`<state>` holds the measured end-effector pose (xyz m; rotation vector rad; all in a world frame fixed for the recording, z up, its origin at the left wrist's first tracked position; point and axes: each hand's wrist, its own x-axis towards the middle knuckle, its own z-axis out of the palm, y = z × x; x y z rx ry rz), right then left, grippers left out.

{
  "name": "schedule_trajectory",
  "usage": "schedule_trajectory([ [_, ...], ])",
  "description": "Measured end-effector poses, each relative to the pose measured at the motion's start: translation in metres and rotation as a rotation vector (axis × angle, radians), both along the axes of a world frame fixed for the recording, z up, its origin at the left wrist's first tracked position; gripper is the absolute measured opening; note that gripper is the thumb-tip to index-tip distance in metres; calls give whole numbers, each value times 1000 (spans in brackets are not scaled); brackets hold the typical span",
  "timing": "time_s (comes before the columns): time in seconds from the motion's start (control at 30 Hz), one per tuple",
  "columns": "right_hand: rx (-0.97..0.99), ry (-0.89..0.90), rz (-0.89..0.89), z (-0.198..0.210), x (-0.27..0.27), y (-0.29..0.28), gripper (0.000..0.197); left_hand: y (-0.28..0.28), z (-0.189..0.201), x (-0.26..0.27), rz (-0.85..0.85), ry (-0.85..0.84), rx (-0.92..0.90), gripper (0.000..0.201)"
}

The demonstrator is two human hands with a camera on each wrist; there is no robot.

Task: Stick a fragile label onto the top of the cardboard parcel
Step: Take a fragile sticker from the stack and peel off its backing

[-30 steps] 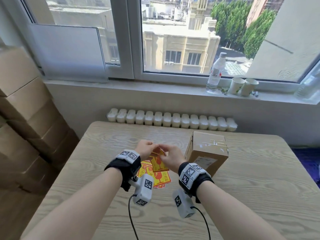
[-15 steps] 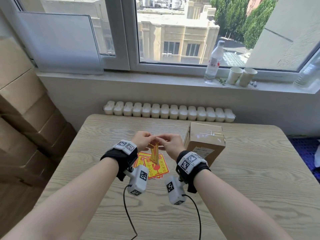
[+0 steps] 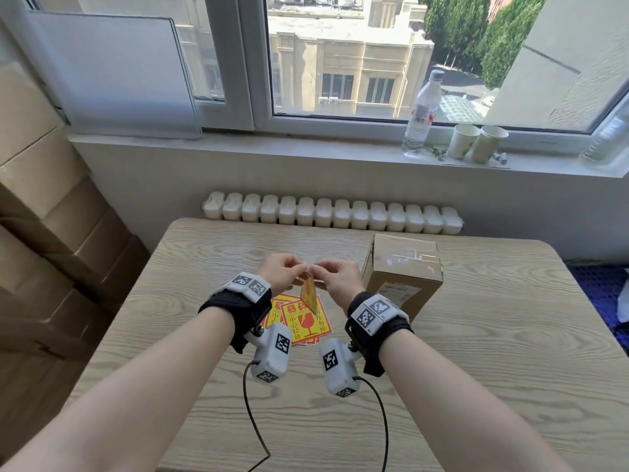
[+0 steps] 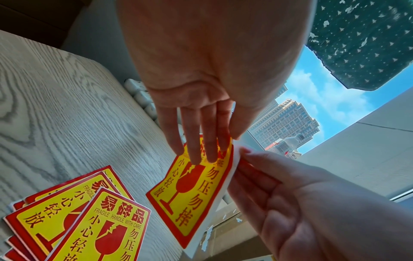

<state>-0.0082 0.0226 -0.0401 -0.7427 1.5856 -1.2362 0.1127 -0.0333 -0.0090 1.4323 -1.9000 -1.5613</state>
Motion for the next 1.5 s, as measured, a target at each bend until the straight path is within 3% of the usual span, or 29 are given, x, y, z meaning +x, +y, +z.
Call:
schedule_trajectory([
  [0.43, 59, 8, -175, -8, -2, -8, 18, -15, -11, 23, 135, -8, -36, 23],
  [0.57, 85, 54, -207, -12, 0, -8, 9, -22, -16, 38, 185, -2, -38, 23],
  [0.73, 140, 179, -250, -19, 2, -9, 19, -29, -19, 55, 223, -33, -79, 25],
  [1.07, 175, 260, -282, -28, 1, -2, 22, -47, -26, 89, 316, -101, -106, 10],
  [1.2, 197, 310, -275, -33, 0, 1, 24, -51, -28, 100, 361, -106, -116, 22],
  [1.37, 226, 349, -284, -31, 4, 6, 19, -51, -30, 109, 383, -90, -102, 22],
  [1.5, 263, 314, -177, -46, 10, 2, 19, -53, -37, 114, 380, -59, -92, 23],
])
